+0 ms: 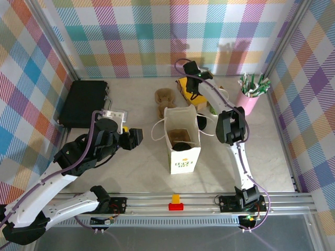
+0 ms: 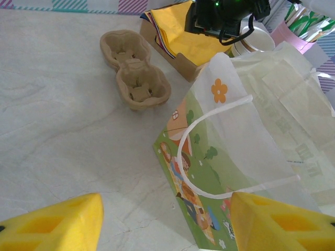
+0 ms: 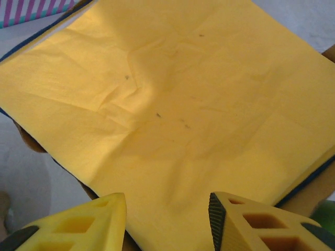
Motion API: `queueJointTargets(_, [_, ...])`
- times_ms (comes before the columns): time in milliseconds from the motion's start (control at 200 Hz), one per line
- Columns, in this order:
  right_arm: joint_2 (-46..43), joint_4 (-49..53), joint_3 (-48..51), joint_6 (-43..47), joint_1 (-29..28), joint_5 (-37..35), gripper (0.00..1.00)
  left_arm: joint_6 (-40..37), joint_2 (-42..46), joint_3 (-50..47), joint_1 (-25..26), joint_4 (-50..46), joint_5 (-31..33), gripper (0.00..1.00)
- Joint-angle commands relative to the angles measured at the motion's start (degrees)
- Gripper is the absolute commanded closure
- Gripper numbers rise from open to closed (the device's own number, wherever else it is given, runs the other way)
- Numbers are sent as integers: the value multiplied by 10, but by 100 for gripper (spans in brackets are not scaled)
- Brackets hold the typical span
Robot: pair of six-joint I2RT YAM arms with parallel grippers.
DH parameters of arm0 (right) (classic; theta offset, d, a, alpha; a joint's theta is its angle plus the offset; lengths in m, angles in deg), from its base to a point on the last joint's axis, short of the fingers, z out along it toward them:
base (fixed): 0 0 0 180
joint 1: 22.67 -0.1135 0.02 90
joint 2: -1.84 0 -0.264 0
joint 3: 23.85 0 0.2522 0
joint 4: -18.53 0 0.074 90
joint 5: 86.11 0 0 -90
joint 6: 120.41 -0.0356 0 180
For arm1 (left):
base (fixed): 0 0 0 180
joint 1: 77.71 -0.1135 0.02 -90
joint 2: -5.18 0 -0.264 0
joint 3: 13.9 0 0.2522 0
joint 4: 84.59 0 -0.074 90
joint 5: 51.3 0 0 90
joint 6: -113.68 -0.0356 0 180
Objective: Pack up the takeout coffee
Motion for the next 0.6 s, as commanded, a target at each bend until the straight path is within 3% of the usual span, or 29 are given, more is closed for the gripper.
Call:
queueJointTargets(0, [22,-5,-37,-5,6,5,54,-13,-1,15,-5,-2,11,35])
queueJointTargets(595, [78,-2,-63,-23,13,11,51,-26,-22,18,-5,10,4,34])
